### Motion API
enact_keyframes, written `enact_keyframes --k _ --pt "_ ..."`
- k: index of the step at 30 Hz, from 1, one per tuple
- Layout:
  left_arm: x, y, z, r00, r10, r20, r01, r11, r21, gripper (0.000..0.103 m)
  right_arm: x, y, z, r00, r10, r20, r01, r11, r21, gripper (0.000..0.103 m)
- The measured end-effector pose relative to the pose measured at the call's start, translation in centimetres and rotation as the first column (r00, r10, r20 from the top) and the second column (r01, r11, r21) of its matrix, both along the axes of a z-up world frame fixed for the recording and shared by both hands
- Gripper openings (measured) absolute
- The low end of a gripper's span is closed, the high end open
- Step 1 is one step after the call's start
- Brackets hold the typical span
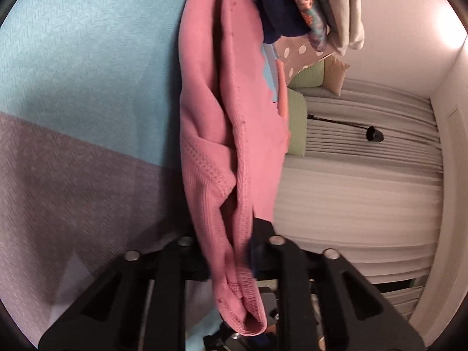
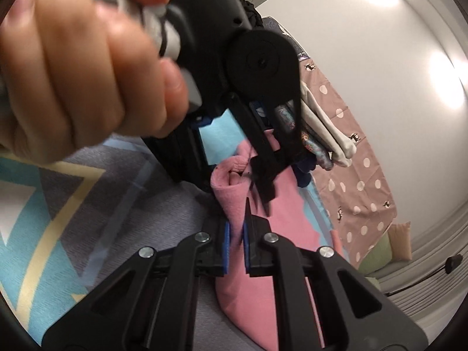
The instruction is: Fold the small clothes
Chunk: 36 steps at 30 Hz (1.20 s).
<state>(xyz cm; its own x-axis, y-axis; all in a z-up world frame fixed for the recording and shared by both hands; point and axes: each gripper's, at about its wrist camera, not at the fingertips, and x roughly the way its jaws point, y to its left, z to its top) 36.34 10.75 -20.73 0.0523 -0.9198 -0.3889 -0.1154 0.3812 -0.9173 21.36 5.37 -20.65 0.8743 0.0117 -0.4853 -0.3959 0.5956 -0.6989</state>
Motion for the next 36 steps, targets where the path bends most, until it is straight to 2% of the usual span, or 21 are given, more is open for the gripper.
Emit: enact_keyframes --k 3,5,6,8,9,11,12,13,14,16,19,20,21,23,25,27,29,31,32,34,36 --pt "-0.4 0.5 -0.1 0.999 0.022 0.036 -0.024 0.998 0.062 0.010 -0.1 -1.3 -0.4 0.989 0.057 -0.136 -0.045 0.995 0.093 0.033" --pt "-0.7 0.7 0.3 0.997 0.029 0.072 -0.037 0.993 0.114 0.010 -0.6 -3.1 0.5 0.974 0.081 -0.212 -0.035 0.976 0.214 0.034" --pt "-0.8 0.6 0.6 0.995 0.028 0.096 -0.043 0.988 0.148 0.010 -0.8 -4.7 1.4 0.964 0.090 -0.252 -0.012 0.955 0.295 0.034" --pt "-1.1 0.0 1.9 0.986 0.020 0.165 -0.058 0.971 0.232 0.010 -0.2 -7.3 3.4 0.946 0.066 -0.316 0.068 0.916 0.395 0.053" --pt "-1.3 -0.5 2.5 0.980 0.011 0.200 -0.066 0.960 0.272 0.010 1.1 -9.1 5.1 0.931 0.039 -0.362 0.138 0.882 0.450 0.069" --pt "-1.9 -1.7 4.1 0.958 -0.022 0.286 -0.091 0.922 0.376 0.010 3.7 -11.7 7.9 0.911 0.006 -0.412 0.230 0.822 0.522 0.073" --pt "-2.1 -2.2 4.7 0.947 -0.043 0.319 -0.101 0.902 0.420 0.010 5.6 -13.3 9.6 0.900 -0.003 -0.435 0.278 0.773 0.570 0.077" --pt "-2.3 -3.0 5.4 0.934 -0.066 0.351 -0.113 0.878 0.466 0.010 7.6 -14.2 10.8 0.880 -0.010 -0.474 0.322 0.747 0.582 0.086" --pt "-2.6 -3.7 6.0 0.921 -0.090 0.378 -0.128 0.849 0.513 0.010 10.5 -14.7 11.9 0.848 0.004 -0.530 0.355 0.738 0.574 0.086" --pt "-3.0 -5.1 6.8 0.901 -0.128 0.415 -0.160 0.791 0.591 0.010 14.6 -14.5 12.3 0.794 0.016 -0.608 0.385 0.761 0.523 0.086" --pt "-4.0 -7.0 7.6 0.866 -0.195 0.460 -0.208 0.697 0.686 0.011 20.2 -12.6 11.5 0.631 0.112 -0.768 0.432 0.771 0.467 0.086" --pt "-4.4 -8.0 7.9 0.854 -0.222 0.471 -0.229 0.652 0.723 0.011 20.8 -11.7 11.0 0.602 0.113 -0.790 0.434 0.785 0.443 0.086" --pt "-4.7 -9.0 8.1 0.844 -0.245 0.478 -0.247 0.613 0.751 0.011 21.6 -9.9 10.5 0.572 0.103 -0.814 0.411 0.822 0.393 0.086" --pt "-5.6 -10.3 8.0 0.831 -0.281 0.479 -0.281 0.531 0.799 0.011 22.2 -7.3 9.4 0.537 0.083 -0.839 0.359 0.878 0.316 0.086" --pt "-6.2 -10.8 8.1 0.823 -0.314 0.473 -0.307 0.455 0.836 0.011 23.2 -5.2 8.0 0.487 0.053 -0.872 0.341 0.907 0.246 0.086" --pt "-6.6 -11.9 8.2 0.807 -0.354 0.472 -0.328 0.396 0.858 0.011 23.6 -3.6 7.0 0.449 0.033 -0.893 0.312 0.931 0.191 0.086" --pt "-7.0 -13.0 8.2 0.793 -0.397 0.462 -0.344 0.334 0.877 0.011 23.5 -1.7 6.0 0.455 -0.027 -0.890 0.257 0.961 0.102 0.085" --pt "-7.1 -14.1 8.3 0.801 -0.408 0.439 -0.345 0.285 0.894 0.011 24.1 -0.7 4.8 0.454 -0.078 -0.887 0.224 0.974 0.029 0.085" --pt "-6.4 -14.0 7.9 0.816 -0.398 0.419 -0.330 0.276 0.903 0.012 24.3 -0.4 4.3 0.458 -0.103 -0.883 0.212 0.977 -0.004 0.082" --pt "-6.2 -13.3 7.8 0.839 -0.366 0.402 -0.315 0.276 0.908 0.012 24.3 0.3 3.1 0.505 -0.212 -0.837 0.178 0.974 -0.140 0.066" --pt "-6.2 -13.3 7.8 0.835 -0.378 0.399 -0.314 0.269 0.911 0.012 24.5 1.0 2.5 0.502 -0.248 -0.829 0.174 0.967 -0.184 0.060"
